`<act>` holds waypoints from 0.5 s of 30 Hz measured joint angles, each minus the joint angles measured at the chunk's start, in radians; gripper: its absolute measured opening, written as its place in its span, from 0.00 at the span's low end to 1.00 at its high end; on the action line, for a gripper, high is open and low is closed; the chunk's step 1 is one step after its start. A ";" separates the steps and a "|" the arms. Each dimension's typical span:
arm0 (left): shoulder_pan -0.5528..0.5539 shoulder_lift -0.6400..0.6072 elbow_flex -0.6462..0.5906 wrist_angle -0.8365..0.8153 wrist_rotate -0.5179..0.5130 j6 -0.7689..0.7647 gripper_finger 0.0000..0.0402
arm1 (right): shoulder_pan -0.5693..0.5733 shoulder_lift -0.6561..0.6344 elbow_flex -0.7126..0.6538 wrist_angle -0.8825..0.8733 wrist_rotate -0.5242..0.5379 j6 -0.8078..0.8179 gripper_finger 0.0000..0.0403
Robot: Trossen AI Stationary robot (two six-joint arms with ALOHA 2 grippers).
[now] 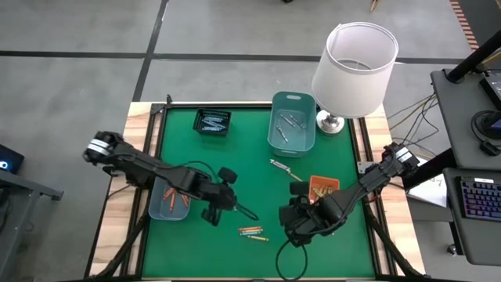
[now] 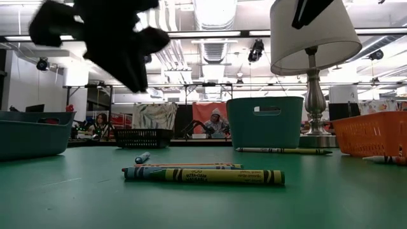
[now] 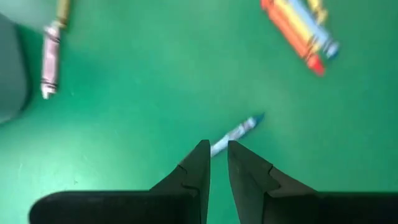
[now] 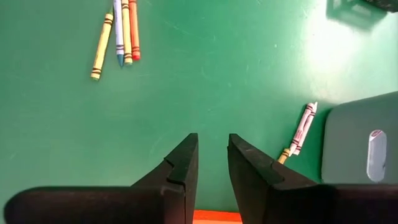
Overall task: Sort crayons
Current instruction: Put the blue crayon into the black bin
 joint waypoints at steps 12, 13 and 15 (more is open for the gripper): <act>0.038 0.250 0.148 -0.250 0.000 0.179 0.10 | 0.002 0.000 0.000 0.002 0.000 0.028 0.19; 0.038 0.255 0.150 -0.245 0.000 0.196 0.10 | 0.004 0.000 0.000 0.003 0.000 0.031 0.19; 0.038 0.260 0.152 -0.243 0.000 0.228 0.10 | 0.005 0.000 0.000 0.003 0.000 0.031 0.19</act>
